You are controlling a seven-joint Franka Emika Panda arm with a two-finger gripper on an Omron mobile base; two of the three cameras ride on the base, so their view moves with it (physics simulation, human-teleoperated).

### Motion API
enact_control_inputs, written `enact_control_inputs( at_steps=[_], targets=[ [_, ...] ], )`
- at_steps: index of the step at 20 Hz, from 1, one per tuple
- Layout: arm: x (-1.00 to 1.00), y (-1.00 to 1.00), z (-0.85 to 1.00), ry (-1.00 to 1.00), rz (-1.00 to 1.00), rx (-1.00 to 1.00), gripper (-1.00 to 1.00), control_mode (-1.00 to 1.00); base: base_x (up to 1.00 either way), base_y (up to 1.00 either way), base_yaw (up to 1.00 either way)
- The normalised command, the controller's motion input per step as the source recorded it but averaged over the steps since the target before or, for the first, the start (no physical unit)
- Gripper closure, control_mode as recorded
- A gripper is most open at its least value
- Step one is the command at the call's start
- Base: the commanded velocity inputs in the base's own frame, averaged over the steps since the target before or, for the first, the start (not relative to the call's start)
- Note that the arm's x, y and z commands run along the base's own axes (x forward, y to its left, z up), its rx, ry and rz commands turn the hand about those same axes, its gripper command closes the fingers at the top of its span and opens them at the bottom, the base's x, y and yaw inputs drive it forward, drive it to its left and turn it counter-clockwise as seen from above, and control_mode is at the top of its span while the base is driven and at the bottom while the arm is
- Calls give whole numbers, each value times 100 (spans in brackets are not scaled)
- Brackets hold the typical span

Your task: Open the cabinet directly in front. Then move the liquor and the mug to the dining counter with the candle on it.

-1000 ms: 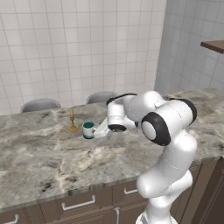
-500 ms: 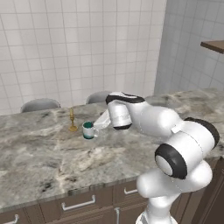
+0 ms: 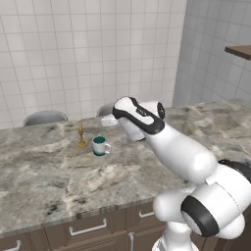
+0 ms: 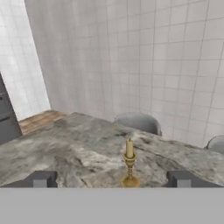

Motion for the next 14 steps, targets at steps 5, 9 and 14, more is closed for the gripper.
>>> enact_control_inputs(
  at_steps=[5, 9, 14],
  targets=[
    [-52, -4, 100, 20, -16, 4, -100, -100, 0, 0, 0],
    [-92, -10, 100, 25, -16, 2, -100, -100, 0, 0, 0],
    [-100, -7, 92, 31, -4, 1, -100, -100, 0, 0, 0]
  ],
)
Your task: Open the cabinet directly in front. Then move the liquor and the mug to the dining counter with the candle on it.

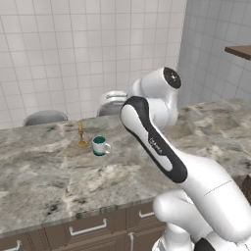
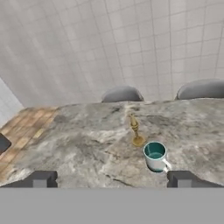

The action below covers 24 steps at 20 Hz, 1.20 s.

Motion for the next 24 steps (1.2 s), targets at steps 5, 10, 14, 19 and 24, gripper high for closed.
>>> enact_control_inputs(
  at_steps=[5, 10, 14, 19, 24],
  targets=[
    [-100, 0, 65, 17, 0, -1, -100, -100, 0, 0, 0],
    [-100, 0, 4, -30, 0, -13, -100, -100, 0, 0, 0],
    [-100, 0, -15, -72, 0, -21, -100, -100, 0, 0, 0],
    [-100, -20, 14, -87, 0, -16, -100, -100, 0, 0, 0],
    [-78, -45, 72, -54, -1, 16, -100, -100, 0, 0, 0]
  ],
)
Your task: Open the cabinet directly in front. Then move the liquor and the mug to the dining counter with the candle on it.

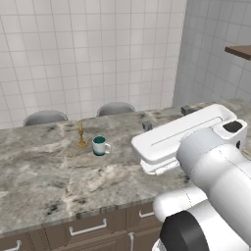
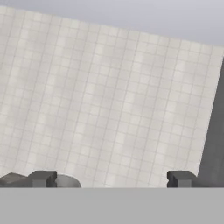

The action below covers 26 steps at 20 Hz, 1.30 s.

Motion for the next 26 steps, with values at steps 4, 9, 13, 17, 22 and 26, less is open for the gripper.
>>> enact_control_inputs(
  at_steps=[4, 9, 13, 17, 22, 26],
  targets=[
    [0, 0, 0, 0, 0, 0, -100, -100, 0, 0, 0],
    [0, 0, 0, 0, 0, 0, -100, -100, 0, 0, 0],
    [-8, 0, 0, 0, 0, 0, -100, 100, -60, 8, 2],
    [0, 0, 0, 0, 0, 0, -100, 100, -55, 43, 17],
    [0, 0, 0, 0, 0, 0, -100, 100, -3, 57, 69],
    [0, 0, 0, 0, 0, 0, -100, 100, 0, 26, 90]
  ],
)
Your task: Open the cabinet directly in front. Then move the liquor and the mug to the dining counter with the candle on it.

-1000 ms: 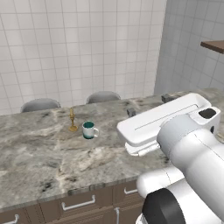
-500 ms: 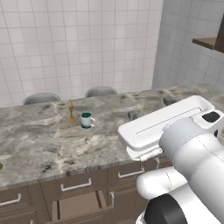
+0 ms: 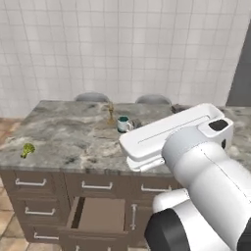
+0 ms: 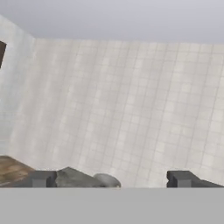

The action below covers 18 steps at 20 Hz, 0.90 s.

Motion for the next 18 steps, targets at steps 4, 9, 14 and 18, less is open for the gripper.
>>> enact_control_inputs(
  at_steps=[4, 9, 14, 18],
  targets=[
    [0, 0, 0, 0, 0, 0, -100, 100, 0, 17, 95],
    [0, 0, 0, 0, 0, 0, -100, 100, 66, -7, 71],
    [0, 0, 0, 0, 0, 0, -100, 100, 97, -11, 64],
    [0, 0, 0, 0, 0, 0, -100, 100, 62, 0, 84]
  ],
)
